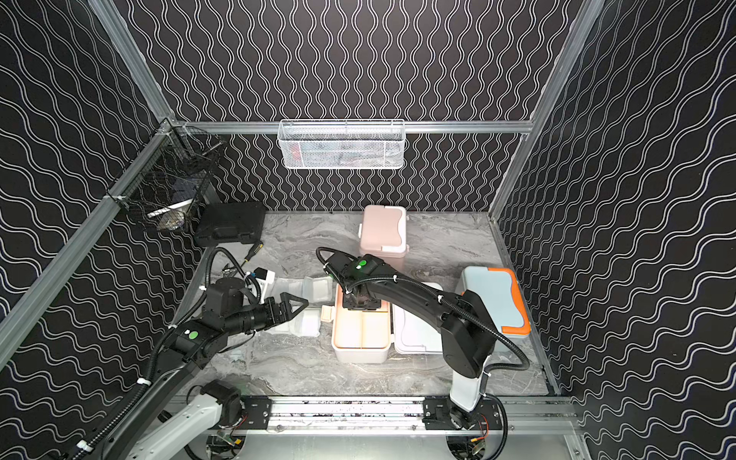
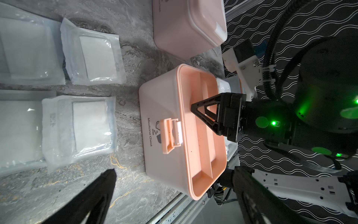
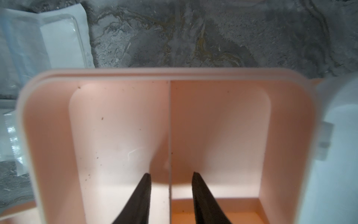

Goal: Open first aid kits and take out gauze
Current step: Place the compartment layer in the first aid kit.

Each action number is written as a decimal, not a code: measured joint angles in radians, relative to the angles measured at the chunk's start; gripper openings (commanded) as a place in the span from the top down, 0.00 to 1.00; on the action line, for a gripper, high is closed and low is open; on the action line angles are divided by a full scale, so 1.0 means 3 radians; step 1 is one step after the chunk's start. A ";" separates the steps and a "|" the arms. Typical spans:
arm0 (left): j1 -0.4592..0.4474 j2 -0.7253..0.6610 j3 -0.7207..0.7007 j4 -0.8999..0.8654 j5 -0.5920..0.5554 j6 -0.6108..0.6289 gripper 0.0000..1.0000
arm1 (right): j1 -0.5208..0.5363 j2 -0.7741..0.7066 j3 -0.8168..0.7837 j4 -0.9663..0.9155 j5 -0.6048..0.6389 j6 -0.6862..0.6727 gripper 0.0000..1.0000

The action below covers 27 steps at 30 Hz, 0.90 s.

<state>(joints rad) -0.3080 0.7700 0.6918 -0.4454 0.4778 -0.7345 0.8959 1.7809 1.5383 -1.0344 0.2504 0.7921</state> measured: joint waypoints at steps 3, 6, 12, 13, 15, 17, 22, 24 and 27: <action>-0.0071 0.0031 0.0108 -0.0022 -0.0017 0.0015 0.01 | 0.0000 -0.0223 0.0037 0.0005 0.0086 -0.0084 0.22; -0.0256 0.0089 0.0231 -0.0069 -0.0103 0.0022 0.01 | -0.0022 -0.0504 -0.0023 0.0043 0.0140 -0.0168 0.07; -0.1034 0.0469 0.0577 -0.0111 -0.0524 0.0027 0.02 | -0.0430 -0.1094 -0.0435 0.0182 0.0118 -0.0326 0.00; -0.1194 0.0576 0.0652 -0.0116 -0.0624 0.0031 0.02 | -0.0551 -0.1194 -0.0532 0.0209 0.0088 -0.0334 0.00; -0.1465 0.0816 0.0811 -0.0116 -0.0809 0.0055 0.02 | -0.0786 -0.1387 -0.0716 0.0252 0.0033 -0.0350 0.00; -0.1715 0.1086 0.0988 -0.0125 -0.1002 0.0088 0.02 | -0.1010 -0.1575 -0.0893 0.0286 0.0015 -0.0359 0.00; -0.2066 0.1751 0.1443 -0.0167 -0.1277 0.0155 0.02 | -0.1425 -0.1949 -0.1231 0.0300 -0.0028 -0.0401 0.00; -0.2130 0.1993 0.1610 -0.0186 -0.1356 0.0192 0.02 | -0.1607 -0.2089 -0.1357 0.0327 -0.0028 -0.0399 0.00; -0.2158 0.2304 0.1793 -0.0225 -0.1434 0.0267 0.01 | -0.1849 -0.2288 -0.1563 0.0329 -0.0031 -0.0399 0.00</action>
<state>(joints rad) -0.9554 1.4612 1.2297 -0.5129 0.0475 -0.6544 0.3412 1.0946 1.0695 -0.9356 0.2413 0.6724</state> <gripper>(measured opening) 0.981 0.998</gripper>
